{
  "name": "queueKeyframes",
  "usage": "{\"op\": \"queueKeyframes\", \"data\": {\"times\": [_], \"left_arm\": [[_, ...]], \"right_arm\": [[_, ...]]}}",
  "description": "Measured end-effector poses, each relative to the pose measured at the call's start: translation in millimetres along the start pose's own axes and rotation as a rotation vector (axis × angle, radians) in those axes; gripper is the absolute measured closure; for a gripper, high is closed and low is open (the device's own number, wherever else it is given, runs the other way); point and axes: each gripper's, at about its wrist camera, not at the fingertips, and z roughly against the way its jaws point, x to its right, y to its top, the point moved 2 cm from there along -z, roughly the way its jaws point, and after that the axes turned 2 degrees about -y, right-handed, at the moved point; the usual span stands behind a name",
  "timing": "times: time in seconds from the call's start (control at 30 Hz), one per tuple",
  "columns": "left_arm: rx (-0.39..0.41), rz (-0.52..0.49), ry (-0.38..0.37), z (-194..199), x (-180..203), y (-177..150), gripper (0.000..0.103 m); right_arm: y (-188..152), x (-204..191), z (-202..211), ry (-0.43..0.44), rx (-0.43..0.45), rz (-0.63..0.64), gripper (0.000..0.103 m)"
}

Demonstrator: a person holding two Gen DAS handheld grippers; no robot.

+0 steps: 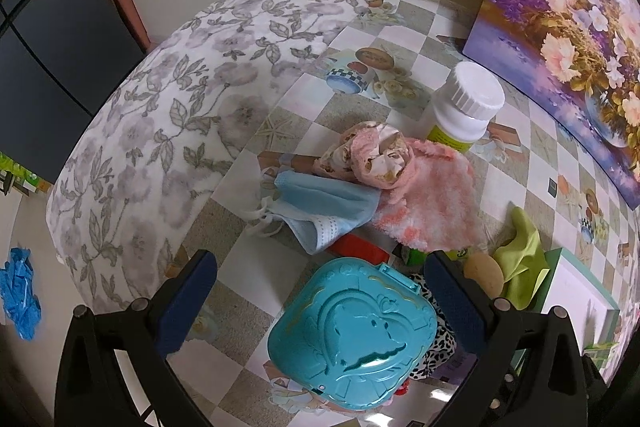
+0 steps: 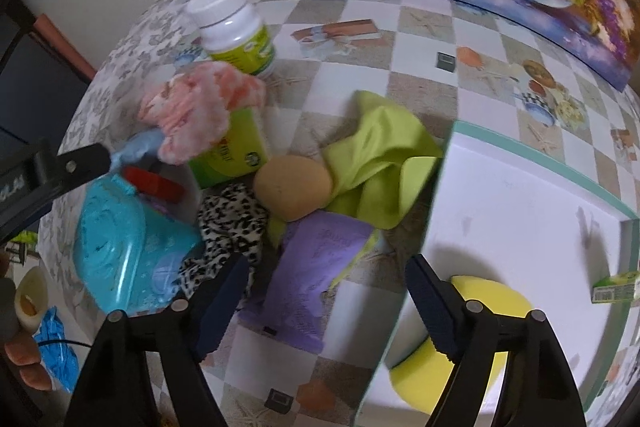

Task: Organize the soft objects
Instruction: 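Move the right tool to the purple packet and grasp it, then grasp the pink towel with the left tool while the right tool lifts the purple packet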

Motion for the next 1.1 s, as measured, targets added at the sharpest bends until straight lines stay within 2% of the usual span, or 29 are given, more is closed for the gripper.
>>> {"op": "queueKeyframes", "data": {"times": [0.07,0.27,0.57,0.83,1.1], "left_arm": [[0.000,-0.003,-0.001,0,0,0,0.000],[-0.004,-0.002,-0.005,-1,0,0,0.000],[-0.015,0.009,-0.006,-8,-3,5,0.000],[-0.017,0.010,0.004,-11,-5,7,0.000],[-0.008,-0.009,0.007,-9,0,6,0.000]], "right_arm": [[-2,-6,-3,0.001,-0.006,0.021,0.023],[-7,-2,-22,-0.014,-0.060,0.028,0.036],[-9,-4,-39,0.024,-0.093,0.034,0.048],[-8,-4,-46,0.005,-0.082,0.049,0.053],[-14,7,-36,0.047,-0.076,0.026,0.057]]}}
